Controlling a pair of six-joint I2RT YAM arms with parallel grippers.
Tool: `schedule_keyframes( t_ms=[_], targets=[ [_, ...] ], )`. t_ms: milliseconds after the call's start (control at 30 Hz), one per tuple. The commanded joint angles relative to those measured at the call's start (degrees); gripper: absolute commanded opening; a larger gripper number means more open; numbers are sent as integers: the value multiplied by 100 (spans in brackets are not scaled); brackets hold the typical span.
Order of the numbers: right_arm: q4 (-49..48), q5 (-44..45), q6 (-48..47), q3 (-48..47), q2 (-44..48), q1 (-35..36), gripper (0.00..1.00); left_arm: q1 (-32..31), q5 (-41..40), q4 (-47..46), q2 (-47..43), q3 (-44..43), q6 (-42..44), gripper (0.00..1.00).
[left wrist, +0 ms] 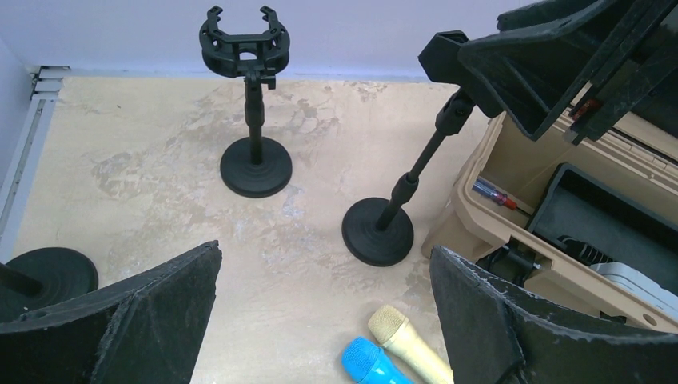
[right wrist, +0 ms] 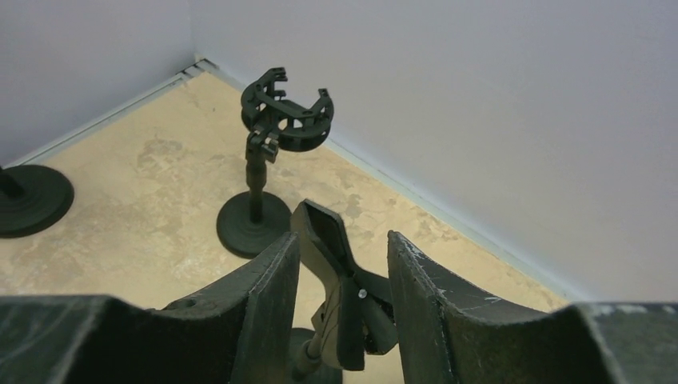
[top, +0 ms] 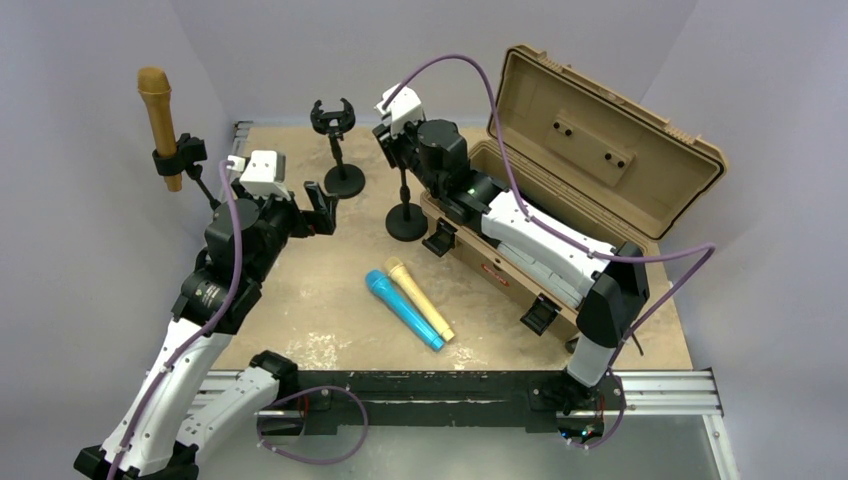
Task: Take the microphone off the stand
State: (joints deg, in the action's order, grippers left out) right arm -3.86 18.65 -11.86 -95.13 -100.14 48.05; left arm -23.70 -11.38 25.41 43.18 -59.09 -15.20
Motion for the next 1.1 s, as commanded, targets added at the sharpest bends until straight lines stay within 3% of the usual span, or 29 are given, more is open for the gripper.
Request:
schedule_keyframes(
  t_ms=[0, 300, 567, 1067],
  targets=[
    [-145, -365, 17, 211, 196, 20, 44, -28, -91, -95, 6, 51, 130, 100],
    [-468, -217, -11, 557, 219, 19, 42, -30, -66, -105, 41, 56, 118, 100],
    [-106, 151, 96, 657, 57, 17, 33, -29, -75, -107, 58, 64, 118, 100],
    [368, -608, 561, 1226, -95, 57, 30, -38, -33, -117, 51, 81, 96, 100]
  ],
)
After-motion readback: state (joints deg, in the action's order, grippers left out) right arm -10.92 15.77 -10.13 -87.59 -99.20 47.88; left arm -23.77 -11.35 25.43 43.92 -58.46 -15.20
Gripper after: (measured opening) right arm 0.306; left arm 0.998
